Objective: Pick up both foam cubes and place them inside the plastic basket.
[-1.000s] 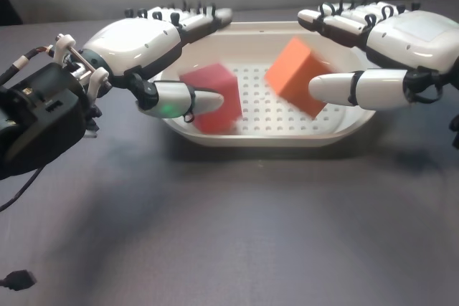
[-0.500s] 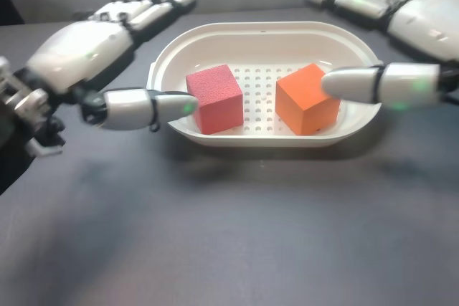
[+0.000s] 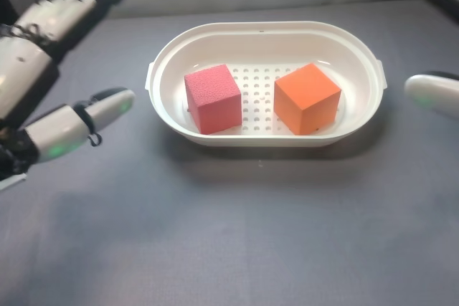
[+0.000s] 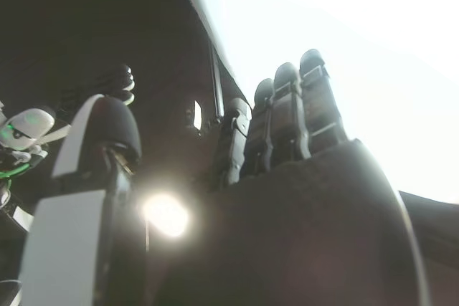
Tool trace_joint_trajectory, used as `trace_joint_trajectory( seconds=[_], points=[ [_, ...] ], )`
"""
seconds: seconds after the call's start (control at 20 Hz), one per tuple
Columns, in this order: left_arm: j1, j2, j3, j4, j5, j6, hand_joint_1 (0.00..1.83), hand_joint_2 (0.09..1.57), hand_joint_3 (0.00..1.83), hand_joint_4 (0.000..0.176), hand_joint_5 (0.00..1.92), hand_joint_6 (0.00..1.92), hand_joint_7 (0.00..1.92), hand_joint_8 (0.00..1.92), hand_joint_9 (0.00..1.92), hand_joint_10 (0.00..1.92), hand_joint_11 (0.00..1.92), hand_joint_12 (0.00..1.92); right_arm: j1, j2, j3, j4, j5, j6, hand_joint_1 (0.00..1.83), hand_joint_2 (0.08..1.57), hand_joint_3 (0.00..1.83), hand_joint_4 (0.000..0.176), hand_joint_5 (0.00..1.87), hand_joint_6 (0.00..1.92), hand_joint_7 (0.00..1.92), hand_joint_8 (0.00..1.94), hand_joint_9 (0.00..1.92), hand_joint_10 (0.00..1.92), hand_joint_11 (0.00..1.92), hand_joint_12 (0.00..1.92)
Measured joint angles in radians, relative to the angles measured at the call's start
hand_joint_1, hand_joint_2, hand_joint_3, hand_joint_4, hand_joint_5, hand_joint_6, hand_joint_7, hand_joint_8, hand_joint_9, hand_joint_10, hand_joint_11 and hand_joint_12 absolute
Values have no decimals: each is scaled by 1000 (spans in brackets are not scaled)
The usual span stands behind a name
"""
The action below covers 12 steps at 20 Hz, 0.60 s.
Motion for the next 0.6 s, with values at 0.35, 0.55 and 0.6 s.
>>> trace_joint_trajectory(
  seconds=[0.35, 0.55, 0.6],
  points=[
    [15, 51, -41, 39, -156, 10, 707, 1415, 0, 127, 385, 1497, 164, 19, 137, 28, 0, 696, -35, 65, -46, -43, 218, 12, 160, 1306, 15, 26, 68, 19, 32, 4, 96, 16, 0, 365],
    [-54, 101, -65, 109, -164, 51, 756, 1342, 15, 158, 485, 1521, 467, 60, 426, 109, 3, 1120, -61, 110, -58, -36, 306, 13, 431, 1266, 1, 95, 49, 7, 125, 11, 187, 24, 0, 511],
    [-62, 114, -67, 125, -166, 51, 756, 1342, 15, 158, 485, 1521, 467, 60, 426, 109, 3, 1120, -61, 123, -64, -30, 311, 12, 431, 1266, 1, 95, 49, 7, 125, 11, 187, 24, 0, 511]
  ],
)
